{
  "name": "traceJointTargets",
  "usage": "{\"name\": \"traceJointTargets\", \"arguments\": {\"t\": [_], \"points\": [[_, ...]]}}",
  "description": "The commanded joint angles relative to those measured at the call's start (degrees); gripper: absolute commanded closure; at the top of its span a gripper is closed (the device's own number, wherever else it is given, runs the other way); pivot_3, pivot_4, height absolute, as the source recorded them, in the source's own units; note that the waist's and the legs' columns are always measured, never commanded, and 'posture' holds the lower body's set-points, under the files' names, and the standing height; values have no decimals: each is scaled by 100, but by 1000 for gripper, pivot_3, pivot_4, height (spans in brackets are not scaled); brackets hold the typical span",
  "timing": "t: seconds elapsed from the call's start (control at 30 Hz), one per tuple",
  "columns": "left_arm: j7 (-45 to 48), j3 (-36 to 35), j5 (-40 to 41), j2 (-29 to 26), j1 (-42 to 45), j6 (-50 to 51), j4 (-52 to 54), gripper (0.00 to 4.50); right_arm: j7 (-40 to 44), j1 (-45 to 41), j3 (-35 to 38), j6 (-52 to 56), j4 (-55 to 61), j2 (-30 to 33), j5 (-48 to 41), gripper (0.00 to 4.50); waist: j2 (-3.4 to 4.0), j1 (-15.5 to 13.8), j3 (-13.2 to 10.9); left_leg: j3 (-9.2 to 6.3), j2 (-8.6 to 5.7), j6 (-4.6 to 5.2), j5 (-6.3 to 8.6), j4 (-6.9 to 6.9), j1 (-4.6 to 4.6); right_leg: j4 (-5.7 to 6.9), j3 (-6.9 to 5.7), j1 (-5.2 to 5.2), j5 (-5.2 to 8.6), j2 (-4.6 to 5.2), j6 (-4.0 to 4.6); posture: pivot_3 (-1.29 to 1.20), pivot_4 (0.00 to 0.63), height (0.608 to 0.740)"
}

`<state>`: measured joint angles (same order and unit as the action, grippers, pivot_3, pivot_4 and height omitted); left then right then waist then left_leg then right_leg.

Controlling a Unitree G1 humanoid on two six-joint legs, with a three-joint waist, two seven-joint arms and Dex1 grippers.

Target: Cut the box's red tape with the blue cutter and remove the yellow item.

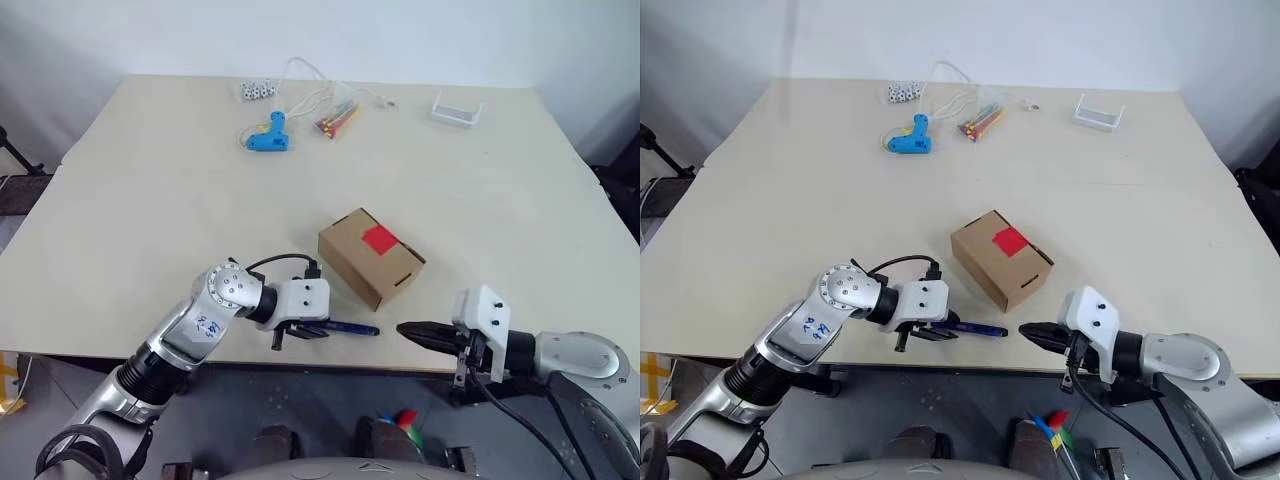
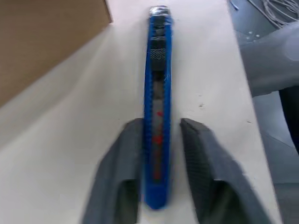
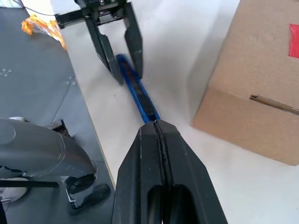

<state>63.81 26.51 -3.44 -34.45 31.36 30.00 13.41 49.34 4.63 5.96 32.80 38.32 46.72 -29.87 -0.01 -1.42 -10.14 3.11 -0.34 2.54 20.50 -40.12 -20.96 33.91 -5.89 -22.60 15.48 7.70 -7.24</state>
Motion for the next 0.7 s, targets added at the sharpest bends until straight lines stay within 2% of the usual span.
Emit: {"name": "traceJointTargets", "arguments": {"t": [0.03,0.4,0.7], "points": [[-1,256,-272,-225,-137,102,-254,4090,27,-168,-86,-18,174,48,-50,4500,1,14,1,2,1,-1,0,0,4,-4,3,1,1,2,2,0,150,740],[-94,463,-363,-136,65,187,-121,4090,180,-1178,-1325,11,-602,80,685,4500,1,-4,1,2,4,-10,5,4,28,0,1,11,9,36,16,0,150,740],[-202,665,-456,-85,70,594,212,4090,116,-1279,-1930,-366,-1347,-247,1287,4500,3,-8,2,3,2,-10,6,4,27,-2,-4,13,9,34,15,0,150,740]]}}
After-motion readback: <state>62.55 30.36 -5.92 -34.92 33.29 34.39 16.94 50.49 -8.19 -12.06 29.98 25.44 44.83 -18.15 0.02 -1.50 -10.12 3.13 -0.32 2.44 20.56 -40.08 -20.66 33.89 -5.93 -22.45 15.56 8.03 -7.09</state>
